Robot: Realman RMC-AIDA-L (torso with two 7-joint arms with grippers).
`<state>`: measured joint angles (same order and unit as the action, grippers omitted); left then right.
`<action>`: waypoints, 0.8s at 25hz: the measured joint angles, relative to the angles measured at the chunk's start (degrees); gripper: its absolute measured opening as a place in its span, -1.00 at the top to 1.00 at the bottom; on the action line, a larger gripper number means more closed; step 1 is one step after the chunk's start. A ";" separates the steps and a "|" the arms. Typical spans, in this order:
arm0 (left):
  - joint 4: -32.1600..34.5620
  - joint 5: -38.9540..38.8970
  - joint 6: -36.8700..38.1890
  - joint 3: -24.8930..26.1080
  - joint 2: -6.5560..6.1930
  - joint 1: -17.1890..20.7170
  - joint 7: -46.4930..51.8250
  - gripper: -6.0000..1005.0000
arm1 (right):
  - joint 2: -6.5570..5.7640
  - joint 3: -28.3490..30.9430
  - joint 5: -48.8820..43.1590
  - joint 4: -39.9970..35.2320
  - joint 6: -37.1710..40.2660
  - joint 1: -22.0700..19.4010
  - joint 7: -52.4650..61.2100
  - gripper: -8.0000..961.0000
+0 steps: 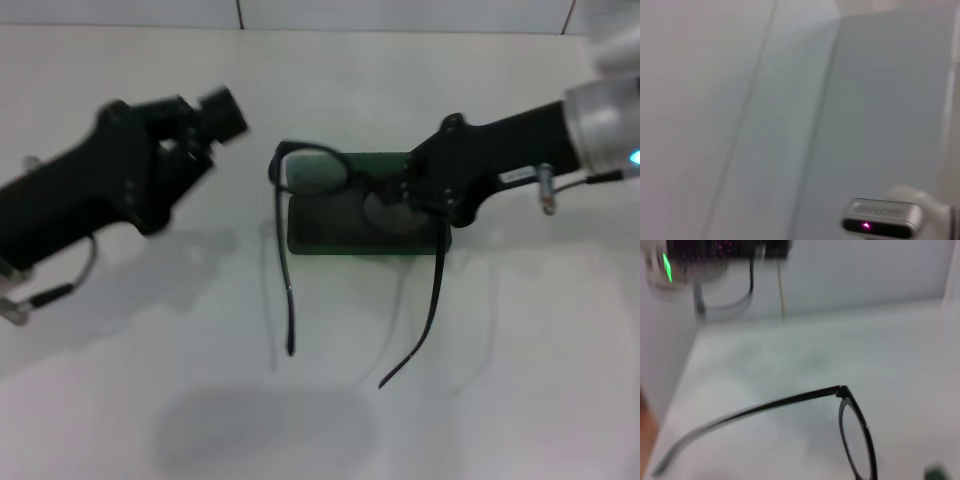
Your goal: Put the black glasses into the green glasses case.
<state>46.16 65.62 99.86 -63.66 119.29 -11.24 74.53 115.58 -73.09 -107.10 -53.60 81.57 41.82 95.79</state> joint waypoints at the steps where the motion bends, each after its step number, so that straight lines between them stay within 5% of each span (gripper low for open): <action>1: -1.25 0.17 1.49 -0.53 0.13 -0.73 -0.98 0.63 | 0.00 0.51 1.76 -0.16 0.22 -1.25 -1.28 0.93; 4: -5.28 0.22 5.31 -2.68 0.28 -3.59 -4.25 0.81 | 0.02 2.17 11.26 1.34 1.16 -5.75 -7.62 0.93; 12: -18.71 0.29 6.07 -6.84 0.42 -15.00 -9.46 0.85 | 0.20 2.20 15.94 4.53 3.75 -6.54 -10.49 0.92; 20: -22.36 0.30 3.99 -7.27 0.61 -16.78 -11.12 0.85 | 0.34 2.08 18.76 5.51 5.88 -6.48 -11.52 0.92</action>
<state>23.80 65.92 103.85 -70.93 119.90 -28.02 63.41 115.92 -71.01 -88.34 -48.09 87.45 35.34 84.27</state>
